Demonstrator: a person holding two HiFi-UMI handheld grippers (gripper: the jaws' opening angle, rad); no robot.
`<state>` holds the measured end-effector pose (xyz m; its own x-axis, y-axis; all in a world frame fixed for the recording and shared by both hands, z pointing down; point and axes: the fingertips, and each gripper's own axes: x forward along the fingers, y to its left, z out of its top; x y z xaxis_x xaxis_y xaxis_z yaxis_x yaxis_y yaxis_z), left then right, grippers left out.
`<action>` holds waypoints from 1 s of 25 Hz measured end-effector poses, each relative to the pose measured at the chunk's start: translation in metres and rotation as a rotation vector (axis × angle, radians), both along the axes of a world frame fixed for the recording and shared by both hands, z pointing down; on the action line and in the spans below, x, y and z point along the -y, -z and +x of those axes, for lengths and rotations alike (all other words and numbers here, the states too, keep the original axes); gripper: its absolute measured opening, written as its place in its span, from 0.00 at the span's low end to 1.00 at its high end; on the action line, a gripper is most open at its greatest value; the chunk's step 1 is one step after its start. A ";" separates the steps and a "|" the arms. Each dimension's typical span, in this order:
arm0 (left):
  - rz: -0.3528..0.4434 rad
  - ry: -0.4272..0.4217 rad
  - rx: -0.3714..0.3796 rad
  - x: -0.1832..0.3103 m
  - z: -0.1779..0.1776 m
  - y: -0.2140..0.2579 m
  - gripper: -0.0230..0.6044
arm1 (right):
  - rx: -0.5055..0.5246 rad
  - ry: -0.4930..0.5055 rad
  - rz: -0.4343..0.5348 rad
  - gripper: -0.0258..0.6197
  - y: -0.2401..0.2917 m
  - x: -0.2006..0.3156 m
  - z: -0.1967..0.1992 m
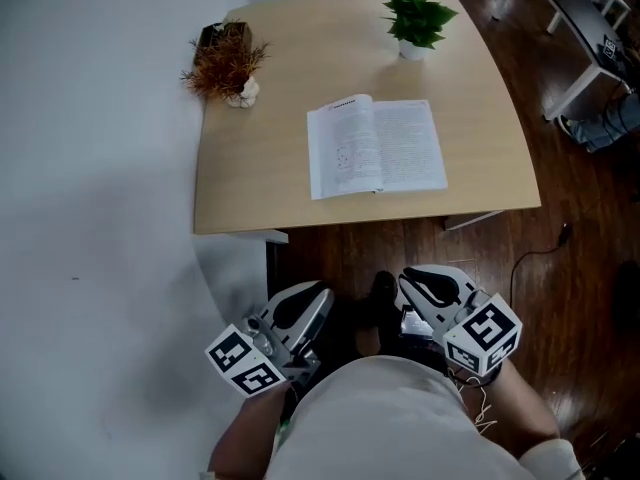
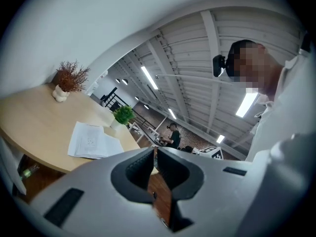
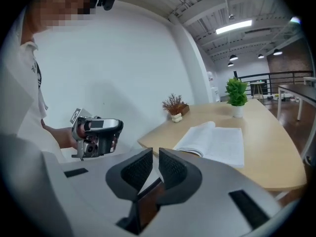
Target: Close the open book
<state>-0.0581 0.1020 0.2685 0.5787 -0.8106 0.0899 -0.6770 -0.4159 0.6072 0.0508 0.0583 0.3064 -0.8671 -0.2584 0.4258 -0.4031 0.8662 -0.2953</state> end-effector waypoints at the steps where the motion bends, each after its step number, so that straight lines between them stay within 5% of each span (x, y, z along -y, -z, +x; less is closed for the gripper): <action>1: -0.002 0.006 0.000 0.011 0.002 0.000 0.04 | -0.003 0.011 0.000 0.09 0.000 0.010 0.001; 12: -0.048 0.069 0.019 0.066 0.014 -0.017 0.04 | -0.057 0.107 0.061 0.09 -0.015 0.073 0.005; 25: -0.089 0.042 0.033 0.096 -0.021 -0.051 0.04 | -0.179 0.133 0.114 0.09 -0.053 0.107 -0.033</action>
<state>-0.0794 0.0056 0.3198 0.5399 -0.8220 0.1812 -0.7129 -0.3321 0.6177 0.0178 -0.0487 0.3590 -0.8103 -0.2020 0.5501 -0.3202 0.9388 -0.1270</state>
